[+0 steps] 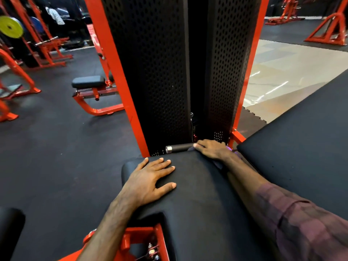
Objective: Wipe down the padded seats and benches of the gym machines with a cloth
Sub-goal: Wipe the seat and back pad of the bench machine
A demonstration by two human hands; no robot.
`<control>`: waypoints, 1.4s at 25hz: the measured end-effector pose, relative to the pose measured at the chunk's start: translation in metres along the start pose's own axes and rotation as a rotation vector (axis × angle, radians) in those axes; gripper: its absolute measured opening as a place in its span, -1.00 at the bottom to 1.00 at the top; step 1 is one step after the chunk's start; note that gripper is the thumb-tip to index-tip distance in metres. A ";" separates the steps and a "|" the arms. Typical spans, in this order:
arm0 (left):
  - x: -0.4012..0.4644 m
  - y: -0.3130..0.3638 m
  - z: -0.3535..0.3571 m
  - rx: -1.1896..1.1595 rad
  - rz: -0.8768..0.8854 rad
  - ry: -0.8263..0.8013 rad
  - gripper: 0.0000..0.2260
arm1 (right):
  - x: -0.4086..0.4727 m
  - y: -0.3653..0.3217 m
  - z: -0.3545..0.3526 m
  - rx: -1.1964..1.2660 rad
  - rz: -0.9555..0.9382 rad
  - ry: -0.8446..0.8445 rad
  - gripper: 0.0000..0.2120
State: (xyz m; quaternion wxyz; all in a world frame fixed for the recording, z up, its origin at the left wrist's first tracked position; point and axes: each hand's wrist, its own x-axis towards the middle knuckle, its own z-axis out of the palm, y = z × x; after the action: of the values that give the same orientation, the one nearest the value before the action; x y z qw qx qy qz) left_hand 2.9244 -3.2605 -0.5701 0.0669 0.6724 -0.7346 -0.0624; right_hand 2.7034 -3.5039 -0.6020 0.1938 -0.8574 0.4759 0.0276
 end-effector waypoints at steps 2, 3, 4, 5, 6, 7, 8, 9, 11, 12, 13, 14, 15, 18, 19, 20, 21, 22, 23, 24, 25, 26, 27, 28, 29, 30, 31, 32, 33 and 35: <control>0.002 0.000 -0.003 0.015 -0.005 -0.001 -0.33 | 0.001 -0.024 0.005 -0.047 -0.019 0.016 -0.55; 0.003 0.002 -0.004 0.022 0.001 -0.006 -0.32 | 0.001 -0.037 0.009 -0.073 -0.080 0.037 -0.57; 0.003 0.003 -0.006 0.027 0.008 -0.009 -0.31 | -0.001 -0.043 0.014 -0.082 -0.138 0.048 -0.58; 0.002 0.003 -0.007 0.029 0.008 -0.008 -0.30 | -0.002 -0.043 0.014 -0.082 -0.179 0.041 -0.57; -0.001 0.003 -0.007 0.030 0.003 -0.012 -0.30 | -0.003 -0.037 0.009 -0.064 -0.174 0.011 -0.56; -0.004 0.004 -0.008 0.033 -0.003 -0.019 -0.31 | -0.003 -0.030 0.002 -0.046 -0.132 -0.015 -0.56; -0.007 0.006 -0.008 0.042 -0.010 -0.027 -0.32 | -0.003 -0.028 -0.004 -0.053 -0.057 -0.028 -0.55; -0.010 0.009 -0.007 0.057 -0.018 -0.033 -0.35 | -0.004 -0.033 -0.005 -0.069 0.000 -0.028 -0.54; -0.013 0.012 -0.011 0.101 -0.040 -0.046 -0.41 | -0.001 -0.062 0.003 -0.093 -0.055 -0.033 -0.53; -0.015 0.013 -0.014 0.115 -0.045 -0.055 -0.43 | -0.004 -0.078 0.009 -0.103 -0.127 -0.015 -0.54; -0.017 0.014 -0.016 0.124 -0.048 -0.055 -0.44 | -0.007 -0.085 0.013 -0.086 -0.188 0.003 -0.56; -0.024 0.014 -0.016 0.128 -0.061 -0.047 -0.44 | -0.009 -0.083 0.014 -0.050 -0.235 0.000 -0.56; -0.032 0.013 -0.017 0.129 -0.082 -0.039 -0.44 | -0.009 -0.076 0.008 -0.010 -0.244 -0.024 -0.57; -0.062 0.013 -0.018 0.098 -0.146 -0.016 -0.40 | -0.001 -0.079 -0.002 -0.046 -0.125 -0.068 -0.53; -0.071 0.014 -0.018 0.089 -0.160 -0.010 -0.38 | 0.003 -0.094 0.004 -0.065 -0.149 -0.065 -0.52; -0.078 0.016 -0.017 0.081 -0.170 -0.007 -0.36 | 0.004 -0.112 0.010 -0.068 -0.212 -0.048 -0.52; -0.084 0.019 -0.018 0.071 -0.178 -0.009 -0.34 | 0.001 -0.127 0.016 -0.060 -0.281 -0.017 -0.53; -0.090 0.022 -0.018 0.060 -0.190 -0.013 -0.34 | -0.002 -0.132 0.018 -0.021 -0.331 -0.010 -0.55; -0.097 0.023 -0.019 0.054 -0.196 -0.018 -0.34 | -0.002 -0.131 0.016 0.040 -0.349 -0.025 -0.56; -0.107 0.022 -0.020 0.054 -0.199 -0.025 -0.34 | -0.002 -0.127 0.010 0.082 -0.323 -0.057 -0.58; -0.117 0.020 -0.021 0.055 -0.207 -0.027 -0.35 | -0.002 -0.128 0.005 0.090 -0.287 -0.072 -0.58; -0.128 0.018 -0.022 0.047 -0.225 -0.018 -0.37 | -0.002 -0.137 0.002 0.055 -0.264 -0.076 -0.56; -0.139 0.017 -0.023 0.025 -0.245 0.005 -0.40 | -0.001 -0.154 0.005 0.002 -0.271 -0.083 -0.52; -0.148 0.017 -0.024 -0.006 -0.264 0.040 -0.44 | -0.003 -0.174 0.009 -0.026 -0.299 -0.081 -0.48; -0.156 0.016 -0.024 -0.036 -0.280 0.083 -0.48 | -0.003 -0.193 0.014 -0.028 -0.341 -0.071 -0.45; -0.165 0.015 -0.023 -0.066 -0.290 0.130 -0.50 | -0.005 -0.209 0.018 -0.011 -0.358 -0.065 -0.44; -0.174 0.014 -0.022 -0.095 -0.294 0.168 -0.52 | -0.006 -0.217 0.019 0.026 -0.343 -0.068 -0.45; -0.182 0.013 -0.020 -0.119 -0.292 0.195 -0.52 | -0.004 -0.220 0.017 0.044 -0.313 -0.070 -0.46; -0.189 0.012 -0.017 -0.138 -0.289 0.218 -0.52 | -0.007 -0.225 0.014 0.036 -0.270 -0.065 -0.45; -0.197 0.009 -0.015 -0.177 -0.276 0.279 -0.54 | -0.019 -0.245 0.015 -0.028 -0.221 -0.044 -0.46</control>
State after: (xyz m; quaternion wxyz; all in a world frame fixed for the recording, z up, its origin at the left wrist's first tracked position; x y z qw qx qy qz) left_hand 2.9356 -3.0640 -0.5567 0.2175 0.7601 -0.6109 -0.0418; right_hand 2.8981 -3.3677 -0.5366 0.1939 -0.9065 0.3737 0.0313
